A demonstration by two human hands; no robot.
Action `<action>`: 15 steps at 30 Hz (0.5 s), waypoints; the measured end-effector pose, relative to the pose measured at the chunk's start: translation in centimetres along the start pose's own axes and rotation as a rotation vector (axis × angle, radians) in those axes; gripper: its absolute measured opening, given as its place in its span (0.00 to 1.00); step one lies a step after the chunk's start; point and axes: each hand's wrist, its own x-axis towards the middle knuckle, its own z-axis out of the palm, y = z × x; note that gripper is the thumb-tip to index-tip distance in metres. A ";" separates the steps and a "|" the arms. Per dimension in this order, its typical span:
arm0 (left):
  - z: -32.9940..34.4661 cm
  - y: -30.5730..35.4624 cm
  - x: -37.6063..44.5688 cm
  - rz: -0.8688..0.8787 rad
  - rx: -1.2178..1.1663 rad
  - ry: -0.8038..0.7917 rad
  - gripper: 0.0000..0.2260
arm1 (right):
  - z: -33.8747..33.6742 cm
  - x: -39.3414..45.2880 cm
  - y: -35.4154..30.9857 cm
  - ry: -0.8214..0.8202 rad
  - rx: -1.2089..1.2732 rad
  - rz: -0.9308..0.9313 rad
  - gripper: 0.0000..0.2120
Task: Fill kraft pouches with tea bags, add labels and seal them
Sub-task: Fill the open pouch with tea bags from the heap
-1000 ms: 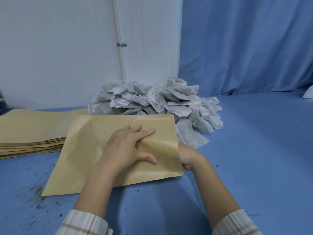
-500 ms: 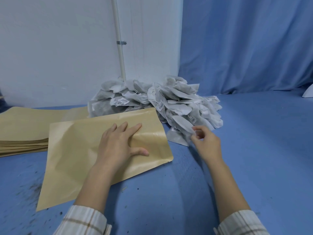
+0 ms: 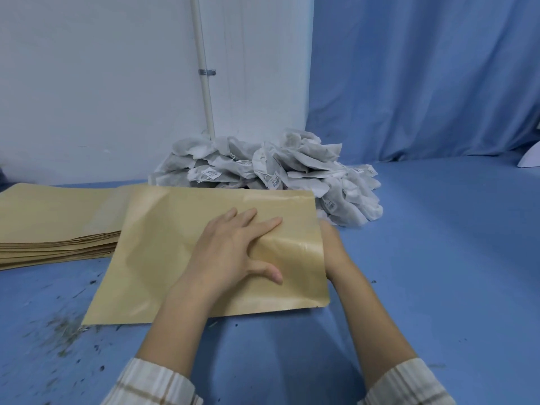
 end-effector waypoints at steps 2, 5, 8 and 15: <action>0.2 0.1 0.0 -0.007 -0.007 0.009 0.41 | 0.3 -0.1 -0.6 -0.208 -0.001 0.067 0.18; 0.4 -0.3 0.2 -0.019 0.054 0.055 0.42 | 0.2 -1.2 -0.5 -0.294 0.075 0.036 0.08; 0.6 -1.1 0.5 -0.103 0.182 0.071 0.42 | -0.6 -0.4 2.2 0.183 -0.027 -0.081 0.08; 1.2 -2.3 0.4 -0.186 0.237 0.039 0.42 | -0.3 1.7 6.1 0.059 -0.831 0.134 0.17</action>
